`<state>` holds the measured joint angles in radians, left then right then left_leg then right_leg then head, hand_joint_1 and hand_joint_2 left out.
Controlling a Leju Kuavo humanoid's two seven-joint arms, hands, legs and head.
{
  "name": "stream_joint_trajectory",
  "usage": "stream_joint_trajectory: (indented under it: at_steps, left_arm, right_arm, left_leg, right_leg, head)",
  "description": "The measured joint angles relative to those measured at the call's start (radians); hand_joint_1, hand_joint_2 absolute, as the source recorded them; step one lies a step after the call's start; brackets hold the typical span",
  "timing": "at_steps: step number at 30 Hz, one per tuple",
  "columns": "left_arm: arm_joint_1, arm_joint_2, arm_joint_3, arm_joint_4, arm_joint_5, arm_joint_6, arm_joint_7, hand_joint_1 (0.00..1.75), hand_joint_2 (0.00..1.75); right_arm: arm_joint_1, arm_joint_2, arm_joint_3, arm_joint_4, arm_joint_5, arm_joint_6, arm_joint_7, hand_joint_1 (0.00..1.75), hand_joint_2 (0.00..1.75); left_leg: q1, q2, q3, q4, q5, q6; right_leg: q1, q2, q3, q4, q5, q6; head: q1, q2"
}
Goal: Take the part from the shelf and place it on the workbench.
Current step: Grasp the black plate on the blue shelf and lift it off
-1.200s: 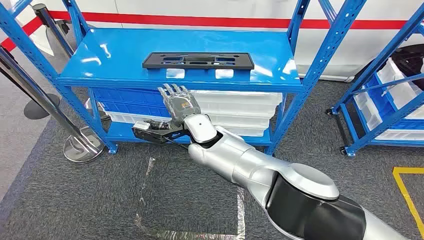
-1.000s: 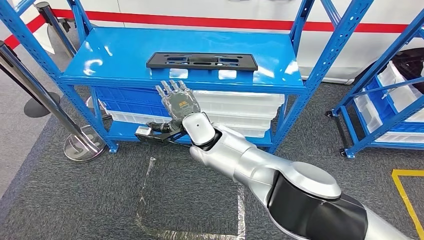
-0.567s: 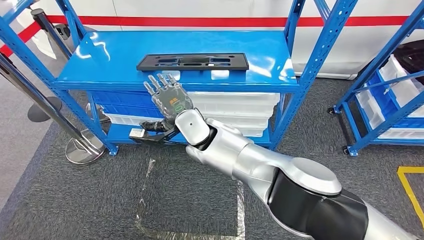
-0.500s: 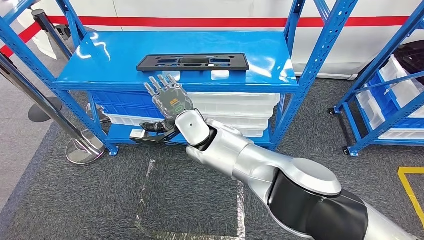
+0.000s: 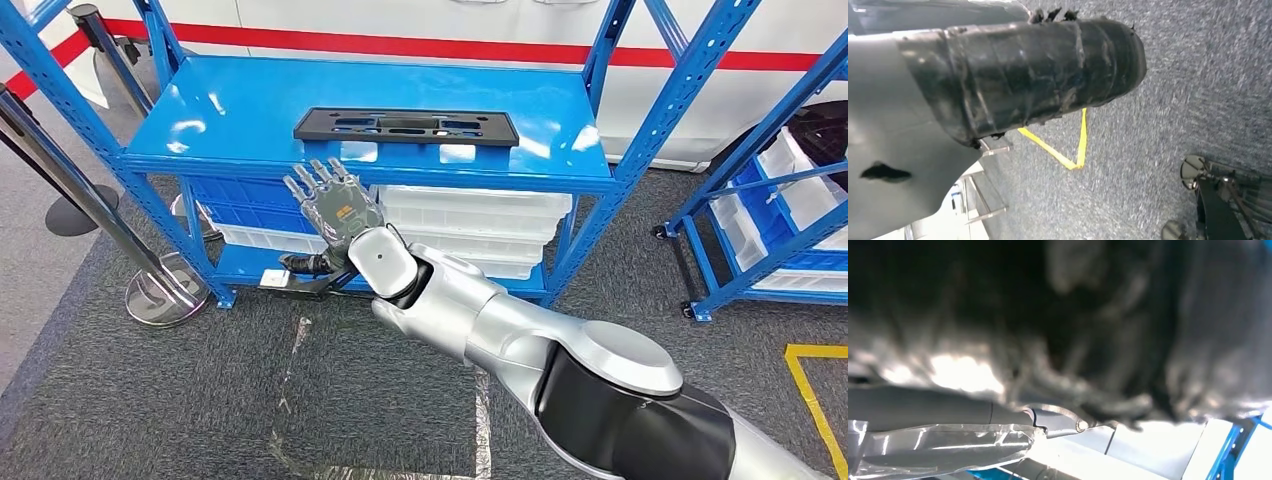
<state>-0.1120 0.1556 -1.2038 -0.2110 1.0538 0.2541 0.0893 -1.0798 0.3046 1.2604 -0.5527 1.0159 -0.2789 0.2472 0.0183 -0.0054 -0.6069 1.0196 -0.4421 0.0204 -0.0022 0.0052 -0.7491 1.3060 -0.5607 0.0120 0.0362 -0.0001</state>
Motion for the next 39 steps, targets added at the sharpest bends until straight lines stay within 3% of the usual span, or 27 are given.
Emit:
stream_joint_trajectory:
  at_steps: [1, 2, 4, 5, 6, 10, 12, 14, 15, 16, 17, 18, 20, 22, 24, 26, 29, 30, 31, 32, 35, 37, 39]
  left_arm:
    - [0.000, 0.000, -0.002, 0.000, -0.002, -0.001, 0.000, 0.00, 0.00]
    - [0.000, 0.000, -0.003, 0.000, -0.004, -0.001, 0.000, 0.00, 0.00]
    - [0.000, 0.000, -0.004, 0.000, -0.007, -0.003, 0.000, 0.00, 0.00]
    - [0.000, 0.000, -0.004, 0.000, -0.007, -0.004, 0.000, 0.00, 0.00]
    - [0.000, -0.001, -0.004, 0.000, -0.007, -0.004, 0.000, 0.00, 0.00]
    - [0.001, -0.001, -0.005, 0.000, -0.007, -0.006, 0.003, 0.00, 0.00]
    - [0.000, -0.002, -0.005, 0.000, -0.007, -0.007, 0.005, 0.00, 0.00]
    - [0.000, -0.002, -0.005, 0.000, -0.007, -0.007, 0.007, 0.00, 0.00]
    - [0.001, -0.002, -0.006, 0.000, -0.007, -0.008, 0.008, 0.00, 0.00]
    - [0.002, -0.002, -0.006, 0.000, -0.007, -0.009, 0.009, 0.00, 0.00]
    - [0.003, -0.002, -0.006, 0.000, -0.007, -0.009, 0.010, 0.00, 0.00]
    - [0.003, -0.002, -0.006, 0.000, -0.007, -0.010, 0.011, 0.00, 0.00]
    - [0.003, -0.002, -0.006, 0.000, -0.007, -0.014, 0.012, 0.00, 0.00]
    - [0.000, -0.002, -0.006, 0.000, -0.007, -0.019, 0.014, 0.00, 0.00]
    - [-0.001, -0.002, -0.006, 0.000, -0.008, -0.020, 0.015, 0.00, 0.00]
    - [0.000, -0.002, -0.007, 0.000, -0.008, -0.017, 0.016, 0.00, 0.00]
    - [0.000, -0.002, -0.007, 0.000, -0.007, -0.011, 0.016, 0.00, 0.00]
    - [0.000, -0.002, -0.007, 0.000, -0.007, -0.010, 0.016, 0.00, 0.00]
    - [0.000, -0.002, -0.007, 0.000, -0.008, -0.010, 0.015, 0.00, 0.00]
    - [0.000, -0.002, -0.007, 0.000, -0.008, -0.010, 0.015, 0.00, 0.00]
    - [0.000, -0.002, -0.007, 0.000, -0.008, -0.010, 0.014, 0.00, 0.00]
    - [0.000, -0.002, -0.007, 0.000, -0.008, -0.010, 0.014, 0.00, 0.00]
    - [0.001, -0.002, -0.008, 0.000, -0.008, -0.010, 0.013, 0.00, 0.00]
  right_arm:
    - [0.004, -0.001, 0.000, 0.000, 0.000, 0.000, -0.001, 0.00, 0.00]
    - [0.006, -0.001, 0.000, 0.000, 0.001, 0.000, -0.002, 0.00, 0.00]
    - [0.007, -0.002, 0.000, 0.000, -0.002, -0.003, -0.002, 0.00, 0.00]
    - [0.007, -0.002, 0.000, 0.000, -0.004, -0.006, -0.002, 0.00, 0.00]
    - [0.008, -0.002, 0.000, 0.000, -0.007, -0.010, -0.002, 0.00, 0.00]
    - [0.013, -0.003, -0.001, 0.000, -0.011, -0.013, -0.005, 0.00, 0.00]
    - [0.014, -0.003, -0.001, 0.000, -0.006, -0.009, -0.005, 0.00, 0.00]
    - [0.019, -0.003, -0.001, 0.000, -0.001, -0.005, -0.006, 0.00, 0.00]
    - [0.023, -0.003, -0.001, 0.001, 0.000, -0.003, -0.006, 0.00, 0.00]
    - [0.027, -0.003, -0.001, 0.001, 0.000, -0.001, -0.005, 0.00, 0.00]
    - [0.029, -0.003, -0.001, 0.001, 0.001, 0.000, -0.005, 0.00, 0.00]
    - [0.030, -0.003, -0.001, 0.001, 0.001, 0.000, -0.004, 0.00, 0.00]
    - [0.030, -0.004, -0.001, 0.002, 0.001, 0.002, -0.004, 0.00, 0.00]
    - [0.030, -0.006, -0.001, 0.002, 0.003, 0.005, -0.004, 0.00, 0.00]
    - [0.031, -0.008, -0.001, 0.002, 0.004, 0.008, -0.004, 0.00, 0.00]
    - [0.030, -0.009, -0.001, 0.003, 0.006, 0.011, -0.003, 0.00, 0.00]
    - [0.032, -0.012, -0.001, 0.003, 0.009, 0.017, -0.001, 0.00, 0.00]
    - [0.035, -0.014, -0.001, 0.003, 0.010, 0.019, 0.000, 0.00, 0.00]
    - [0.037, -0.016, -0.001, 0.003, 0.010, 0.022, 0.000, 0.00, 0.00]
    - [0.038, -0.017, -0.001, 0.003, 0.011, 0.024, 0.002, 0.00, 0.00]
    - [0.036, -0.019, -0.001, 0.003, 0.013, 0.026, 0.003, 0.00, 0.00]
    - [0.036, -0.020, -0.001, 0.003, 0.014, 0.027, 0.003, 0.00, 0.00]
    - [0.037, -0.021, -0.001, 0.003, 0.015, 0.029, 0.003, 0.00, 0.00]
  left_leg:
    - [0.000, -0.001, 0.001, 0.001, -0.002, 0.001]
    - [-0.001, -0.002, 0.003, 0.002, -0.004, 0.001]
    - [-0.003, -0.004, 0.008, 0.004, -0.010, -0.002]
    - [-0.005, -0.004, 0.008, 0.006, -0.012, -0.005]
    - [-0.007, -0.005, 0.007, 0.006, -0.013, -0.009]
    - [-0.005, -0.003, 0.004, 0.010, -0.023, -0.029]
    - [-0.003, 0.000, -0.027, 0.081, -0.062, -0.039]
    - [-0.002, 0.000, -0.090, 0.208, -0.111, -0.048]
    - [-0.001, 0.000, -0.116, 0.252, -0.119, -0.051]
    - [0.000, 0.000, -0.127, 0.263, -0.109, -0.053]
    - [0.001, 0.001, -0.119, 0.235, -0.081, -0.053]
    - [0.001, 0.001, -0.094, 0.175, -0.041, -0.053]
    - [-0.001, 0.001, -0.038, 0.054, 0.007, -0.047]
    - [-0.006, -0.001, -0.016, 0.010, 0.008, -0.036]
    - [-0.005, -0.001, -0.015, 0.008, 0.007, -0.024]
    - [-0.001, 0.000, -0.010, 0.002, 0.009, -0.013]
    - [-0.001, 0.002, -0.006, -0.001, 0.007, 0.002]
    - [-0.001, 0.001, -0.006, 0.000, 0.006, 0.003]
    - [-0.002, 0.001, -0.005, 0.001, 0.004, 0.004]
    - [-0.002, 0.000, -0.004, 0.002, 0.003, 0.004]
    - [-0.003, -0.003, 0.001, 0.007, -0.006, -0.002]
    - [-0.007, -0.003, 0.000, 0.008, -0.009, -0.010]
    - [-0.007, -0.003, 0.002, 0.003, -0.008, -0.020]
  right_leg:
    - [0.000, 0.000, -0.006, 0.002, 0.014, -0.001]
    - [0.000, 0.000, 0.008, -0.037, 0.045, -0.004]
    - [0.003, 0.001, 0.068, -0.169, 0.114, -0.016]
    - [0.004, 0.001, 0.094, -0.225, 0.132, -0.021]
    - [0.006, 0.002, 0.109, -0.257, 0.138, -0.024]
    - [0.004, 0.004, 0.125, -0.285, 0.139, -0.036]
    - [-0.002, 0.002, 0.136, -0.295, 0.139, -0.043]
    - [-0.002, 0.001, 0.141, -0.296, 0.137, -0.048]
    - [-0.001, 0.001, 0.143, -0.295, 0.135, -0.049]
    - [-0.001, 0.002, 0.144, -0.294, 0.133, -0.050]
    - [-0.001, 0.003, 0.146, -0.293, 0.131, -0.049]
    - [-0.001, 0.005, 0.148, -0.290, 0.127, -0.047]
    - [0.001, 0.006, 0.149, -0.282, 0.119, -0.040]
    - [0.004, 0.006, 0.145, -0.278, 0.116, -0.031]
    - [0.006, 0.006, 0.144, -0.277, 0.113, -0.023]
    - [0.006, 0.004, 0.131, -0.247, 0.091, -0.013]
    - [0.002, 0.003, 0.047, -0.072, 0.010, -0.003]
    - [0.000, 0.003, 0.017, -0.019, -0.005, -0.001]
    - [-0.001, 0.003, 0.002, 0.004, -0.003, -0.001]
    - [-0.001, 0.003, 0.007, -0.015, 0.019, -0.002]
    - [0.001, 0.003, 0.090, -0.204, 0.112, -0.012]
    - [0.004, 0.004, 0.121, -0.267, 0.126, -0.017]
    - [0.005, 0.005, 0.126, -0.274, 0.127, -0.024]
  head:
    - [0.000, 0.000]
    - [0.000, 0.000]
    - [0.000, 0.000]
    - [-0.001, 0.000]
    - [-0.001, 0.000]
    - [-0.002, 0.000]
    - [-0.006, 0.000]
    - [-0.009, 0.000]
    - [-0.009, 0.000]
    - [-0.009, 0.000]
    - [-0.009, 0.000]
    - [-0.009, 0.000]
    - [-0.010, 0.000]
    - [-0.011, 0.000]
    - [-0.011, 0.000]
    - [-0.009, 0.000]
    - [-0.007, 0.000]
    - [-0.007, 0.000]
    - [-0.007, 0.000]
    - [-0.007, 0.000]
    - [-0.007, 0.000]
    - [-0.008, 0.000]
    - [-0.008, 0.000]
